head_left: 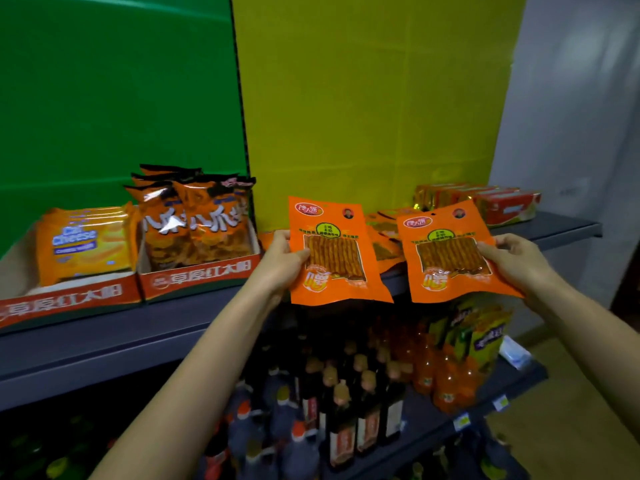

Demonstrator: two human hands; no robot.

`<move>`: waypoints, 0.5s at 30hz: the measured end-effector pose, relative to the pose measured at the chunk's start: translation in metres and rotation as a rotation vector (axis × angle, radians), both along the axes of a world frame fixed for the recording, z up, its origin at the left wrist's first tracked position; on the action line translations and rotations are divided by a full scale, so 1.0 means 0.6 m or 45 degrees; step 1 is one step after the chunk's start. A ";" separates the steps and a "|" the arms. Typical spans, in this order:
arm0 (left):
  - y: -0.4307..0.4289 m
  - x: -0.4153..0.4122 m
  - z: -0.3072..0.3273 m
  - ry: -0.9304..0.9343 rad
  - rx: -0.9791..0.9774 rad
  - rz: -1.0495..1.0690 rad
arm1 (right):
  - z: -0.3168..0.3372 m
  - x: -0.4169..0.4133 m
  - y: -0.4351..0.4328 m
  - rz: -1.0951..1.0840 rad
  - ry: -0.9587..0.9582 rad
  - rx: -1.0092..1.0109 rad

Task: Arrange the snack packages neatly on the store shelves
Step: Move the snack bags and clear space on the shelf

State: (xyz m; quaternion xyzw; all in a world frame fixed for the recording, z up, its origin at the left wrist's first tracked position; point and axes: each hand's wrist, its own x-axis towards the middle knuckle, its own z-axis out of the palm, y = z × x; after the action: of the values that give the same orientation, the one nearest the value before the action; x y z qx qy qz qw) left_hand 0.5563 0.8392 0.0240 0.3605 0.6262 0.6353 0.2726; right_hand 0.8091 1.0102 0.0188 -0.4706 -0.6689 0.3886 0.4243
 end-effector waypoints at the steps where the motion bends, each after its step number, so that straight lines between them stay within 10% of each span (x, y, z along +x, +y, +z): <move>1: 0.030 0.009 -0.003 0.006 0.012 0.001 | 0.000 0.010 0.028 -0.015 -0.003 0.021; 15: 0.367 0.075 -0.020 0.102 -0.133 0.057 | 0.029 0.057 0.354 0.111 -0.121 0.024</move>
State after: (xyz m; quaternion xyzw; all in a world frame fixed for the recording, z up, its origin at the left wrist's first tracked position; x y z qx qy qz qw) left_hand 0.6016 1.0594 0.0119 0.3567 0.6770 0.5927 0.2515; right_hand 0.8435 1.2224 0.0360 -0.4549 -0.7117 0.3777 0.3792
